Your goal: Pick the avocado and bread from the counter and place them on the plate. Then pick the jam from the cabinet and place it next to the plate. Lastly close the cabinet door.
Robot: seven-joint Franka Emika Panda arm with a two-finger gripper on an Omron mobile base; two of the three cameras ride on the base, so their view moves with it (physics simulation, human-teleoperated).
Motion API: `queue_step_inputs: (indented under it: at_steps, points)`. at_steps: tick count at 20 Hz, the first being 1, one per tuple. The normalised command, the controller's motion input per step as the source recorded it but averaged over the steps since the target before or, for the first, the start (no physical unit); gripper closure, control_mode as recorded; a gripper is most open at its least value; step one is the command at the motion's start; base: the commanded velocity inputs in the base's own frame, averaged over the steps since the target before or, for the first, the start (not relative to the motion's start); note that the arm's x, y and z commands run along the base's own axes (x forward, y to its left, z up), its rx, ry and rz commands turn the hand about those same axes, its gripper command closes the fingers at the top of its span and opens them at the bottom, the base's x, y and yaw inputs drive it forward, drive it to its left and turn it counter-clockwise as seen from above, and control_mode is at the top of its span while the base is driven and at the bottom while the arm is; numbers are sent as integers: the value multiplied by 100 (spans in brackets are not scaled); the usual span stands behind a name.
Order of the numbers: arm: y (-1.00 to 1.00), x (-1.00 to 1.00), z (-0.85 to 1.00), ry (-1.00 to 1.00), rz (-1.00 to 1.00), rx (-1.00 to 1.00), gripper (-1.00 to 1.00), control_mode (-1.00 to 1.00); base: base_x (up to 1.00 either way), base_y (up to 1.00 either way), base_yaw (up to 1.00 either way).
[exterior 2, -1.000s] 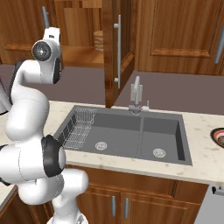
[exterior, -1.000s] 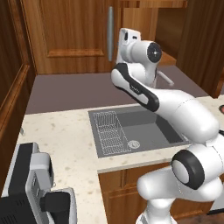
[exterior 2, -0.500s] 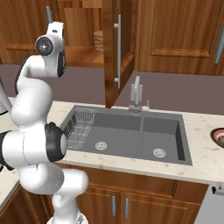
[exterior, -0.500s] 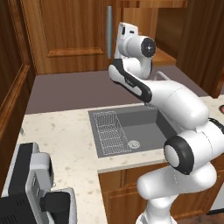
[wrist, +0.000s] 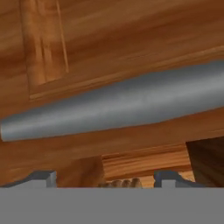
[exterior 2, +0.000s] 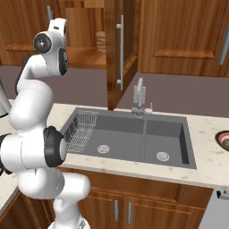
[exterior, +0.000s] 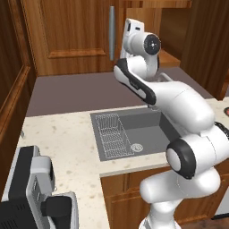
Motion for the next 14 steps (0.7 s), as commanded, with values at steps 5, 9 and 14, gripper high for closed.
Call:
queue_step_inputs:
  at_steps: [5,9,14]
  points:
    - [-58,-11,22,-1,0,-2,-100,-100,0,0,0]
    - [-31,-52,10,-4,6,0,-100,-100,0,0,0]
    - [-6,-96,8,-7,22,0,-100,-100,0,0,0]
